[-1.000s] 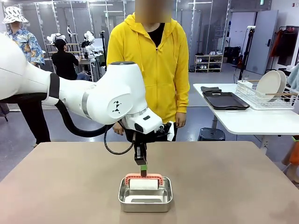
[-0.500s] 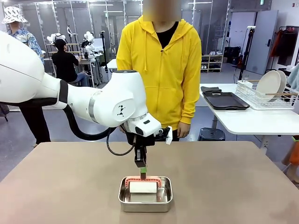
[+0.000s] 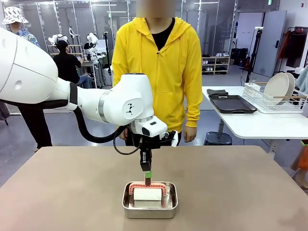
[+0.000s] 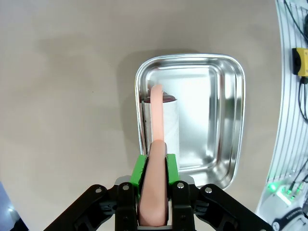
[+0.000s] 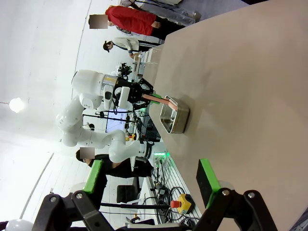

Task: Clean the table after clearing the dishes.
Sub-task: Place the Lint Roller back on top of the Airtight Container.

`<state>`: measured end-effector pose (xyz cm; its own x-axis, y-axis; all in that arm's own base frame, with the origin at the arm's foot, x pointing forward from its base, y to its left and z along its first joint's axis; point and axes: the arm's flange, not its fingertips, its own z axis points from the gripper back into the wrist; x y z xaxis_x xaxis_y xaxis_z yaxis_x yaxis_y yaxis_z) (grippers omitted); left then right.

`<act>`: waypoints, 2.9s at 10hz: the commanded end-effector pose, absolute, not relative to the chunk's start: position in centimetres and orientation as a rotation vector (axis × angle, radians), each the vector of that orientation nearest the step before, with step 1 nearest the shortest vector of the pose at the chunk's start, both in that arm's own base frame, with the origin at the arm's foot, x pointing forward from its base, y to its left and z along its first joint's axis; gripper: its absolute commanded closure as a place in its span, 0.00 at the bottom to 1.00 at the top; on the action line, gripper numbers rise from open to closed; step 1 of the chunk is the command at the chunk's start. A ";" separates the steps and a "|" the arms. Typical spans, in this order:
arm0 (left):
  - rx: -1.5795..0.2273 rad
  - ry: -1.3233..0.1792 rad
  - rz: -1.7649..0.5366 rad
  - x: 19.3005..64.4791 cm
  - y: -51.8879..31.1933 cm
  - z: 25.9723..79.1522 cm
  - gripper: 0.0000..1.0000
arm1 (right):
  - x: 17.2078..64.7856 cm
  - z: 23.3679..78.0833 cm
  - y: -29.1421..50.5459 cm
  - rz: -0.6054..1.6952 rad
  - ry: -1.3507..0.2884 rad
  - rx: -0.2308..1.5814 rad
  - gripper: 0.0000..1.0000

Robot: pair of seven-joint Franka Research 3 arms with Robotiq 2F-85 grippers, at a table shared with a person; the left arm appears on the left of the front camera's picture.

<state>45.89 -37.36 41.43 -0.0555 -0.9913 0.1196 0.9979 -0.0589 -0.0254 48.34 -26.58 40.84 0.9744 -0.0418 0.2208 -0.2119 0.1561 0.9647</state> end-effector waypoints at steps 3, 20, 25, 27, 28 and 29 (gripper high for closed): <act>-0.154 -0.076 -1.668 48.9 -36.7 39.7 0.78 | 47.8 41.0 -26.1 0.122 -0.207 1.407 0.04; -0.113 -0.066 -1.626 47.6 -36.4 44.3 0.26 | 47.8 41.0 -26.1 0.122 -0.207 1.407 0.04; -0.086 -0.056 -1.610 46.8 -36.3 46.1 0.00 | 47.8 41.0 -26.1 0.122 -0.207 1.407 0.04; -0.099 -0.091 -1.602 46.5 -35.9 45.9 0.00 | 47.8 41.0 -26.1 0.122 -0.207 1.407 0.04; -0.106 -0.078 -1.615 47.3 -36.5 46.0 0.00 | 47.8 41.0 -26.1 0.122 -0.207 1.407 0.04; -0.106 -0.078 -1.615 47.3 -36.5 46.0 0.00 | 47.8 41.0 -26.1 0.122 -0.207 1.407 0.04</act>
<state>47.39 -36.48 45.88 -0.0444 -0.9921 0.1173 0.9988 -0.0466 -0.0160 48.34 -26.58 40.84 0.9744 -0.0418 0.2208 -0.2119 0.1561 0.9647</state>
